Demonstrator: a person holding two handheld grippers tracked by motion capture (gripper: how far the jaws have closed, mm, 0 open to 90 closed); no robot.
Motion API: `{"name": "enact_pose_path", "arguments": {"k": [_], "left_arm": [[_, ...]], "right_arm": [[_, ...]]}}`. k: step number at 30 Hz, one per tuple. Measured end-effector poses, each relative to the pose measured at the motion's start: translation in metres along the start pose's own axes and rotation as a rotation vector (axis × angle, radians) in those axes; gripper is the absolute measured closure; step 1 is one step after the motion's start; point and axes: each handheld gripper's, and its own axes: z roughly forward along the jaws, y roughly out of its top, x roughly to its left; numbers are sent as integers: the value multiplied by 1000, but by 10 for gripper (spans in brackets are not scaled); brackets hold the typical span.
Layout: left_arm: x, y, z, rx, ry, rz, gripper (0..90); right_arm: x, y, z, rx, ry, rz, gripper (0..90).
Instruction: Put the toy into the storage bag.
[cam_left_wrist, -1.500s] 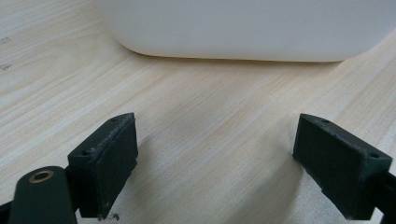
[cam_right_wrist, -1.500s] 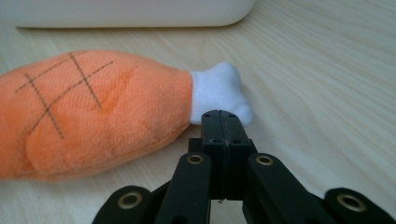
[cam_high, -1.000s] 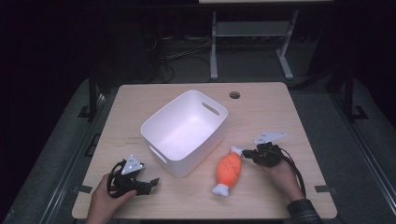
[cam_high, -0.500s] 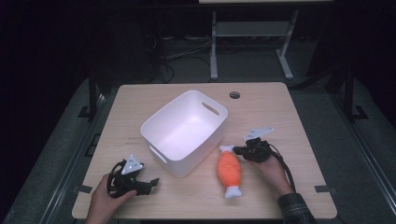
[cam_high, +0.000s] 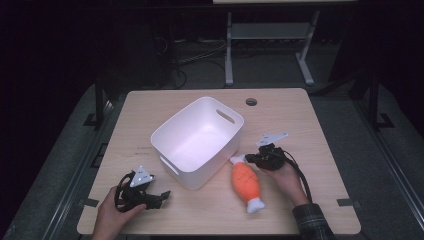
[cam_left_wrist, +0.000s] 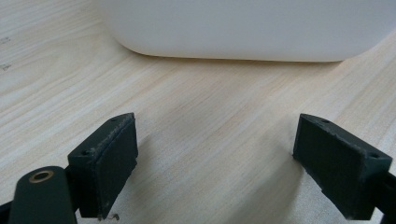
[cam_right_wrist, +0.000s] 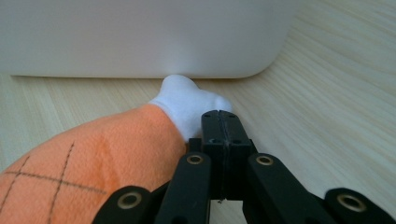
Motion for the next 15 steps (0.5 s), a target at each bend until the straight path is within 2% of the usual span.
{"name": "enact_pose_path", "arguments": {"k": [3,6,7,9,13,15], "left_arm": [[0,0,0,0,0,0,129],[0,0,0,0,0,0,129],[0,0,0,0,0,0,129],[0,0,0,1,0,0,129],[0,0,0,0,0,0,129],[0,0,0,1,-1,-1,129]], "right_arm": [[-3,-1,-13,-14,-9,35,838],[-5,-3,-20,-23,-5,52,758],[-5,-4,-26,-29,-11,66,702],[-6,-4,-28,-30,-11,74,674],[-6,-7,-37,-11,9,108,496],[-2,-8,-43,-5,0,121,386]]}}
